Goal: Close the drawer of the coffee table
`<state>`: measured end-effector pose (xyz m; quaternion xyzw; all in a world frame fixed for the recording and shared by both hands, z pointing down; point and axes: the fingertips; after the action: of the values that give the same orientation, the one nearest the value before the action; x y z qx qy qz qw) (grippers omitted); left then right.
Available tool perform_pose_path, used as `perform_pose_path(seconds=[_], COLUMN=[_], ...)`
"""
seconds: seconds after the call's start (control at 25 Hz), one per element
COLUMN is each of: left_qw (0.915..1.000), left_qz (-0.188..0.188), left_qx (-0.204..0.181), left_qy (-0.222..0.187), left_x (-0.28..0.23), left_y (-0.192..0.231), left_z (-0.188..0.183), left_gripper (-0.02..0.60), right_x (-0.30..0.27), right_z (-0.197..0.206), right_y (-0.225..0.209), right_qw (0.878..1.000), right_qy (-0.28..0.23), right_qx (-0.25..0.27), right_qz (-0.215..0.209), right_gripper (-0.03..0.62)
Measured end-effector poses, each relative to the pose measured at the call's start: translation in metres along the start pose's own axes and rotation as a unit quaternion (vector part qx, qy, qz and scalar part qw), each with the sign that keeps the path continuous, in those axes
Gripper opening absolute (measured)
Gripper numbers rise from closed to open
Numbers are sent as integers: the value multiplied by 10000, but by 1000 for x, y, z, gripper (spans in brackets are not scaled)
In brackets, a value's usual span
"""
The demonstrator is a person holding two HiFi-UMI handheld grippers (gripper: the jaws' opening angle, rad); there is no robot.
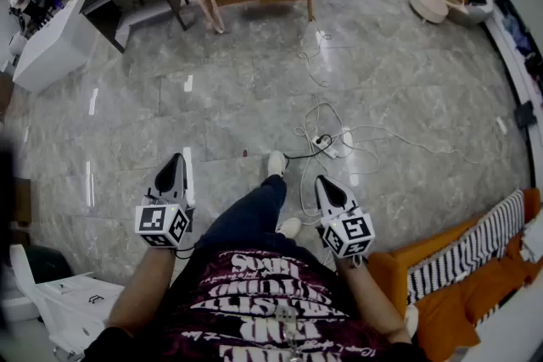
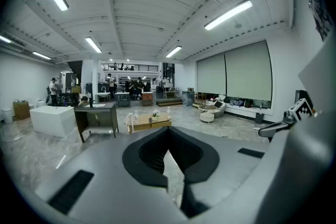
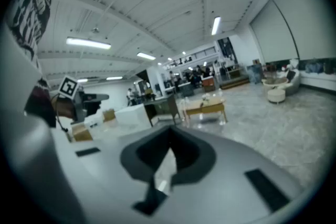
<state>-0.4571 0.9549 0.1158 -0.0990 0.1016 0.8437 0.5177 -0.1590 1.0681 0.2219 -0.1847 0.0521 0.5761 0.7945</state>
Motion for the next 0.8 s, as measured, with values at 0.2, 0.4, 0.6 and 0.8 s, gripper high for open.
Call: perform_pose_path(seconds=[0.2, 0.4, 0.6, 0.8], left_qw=[10000, 9999, 9998, 9990], left_qz=[43, 30, 205, -203], left_qx=[-47, 120, -32, 391], left_qy=[21, 18, -50, 95], left_x=[-4, -32, -60, -83], left_y=[-2, 10, 29, 103], left_z=[6, 7, -3, 4], left_gripper=[21, 21, 21, 21], right_x=[-6, -14, -48, -114], right_z=[-5, -20, -32, -58], right_y=[-9, -18, -18, 4], right_qw=[10000, 9998, 9996, 9993], right_qy=[38, 83, 113, 351], right_qx=[9, 92, -113, 76], right_qz=[35, 156, 216, 57], right_gripper=[34, 34, 34, 35])
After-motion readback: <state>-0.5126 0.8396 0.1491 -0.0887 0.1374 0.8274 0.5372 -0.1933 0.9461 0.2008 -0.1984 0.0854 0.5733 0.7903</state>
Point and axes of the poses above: the fingertips, and each gripper's own axes: x backward along the fingers, y to its left, z out of its underside, and after that the axes turned 5 degrees about x, right-handed
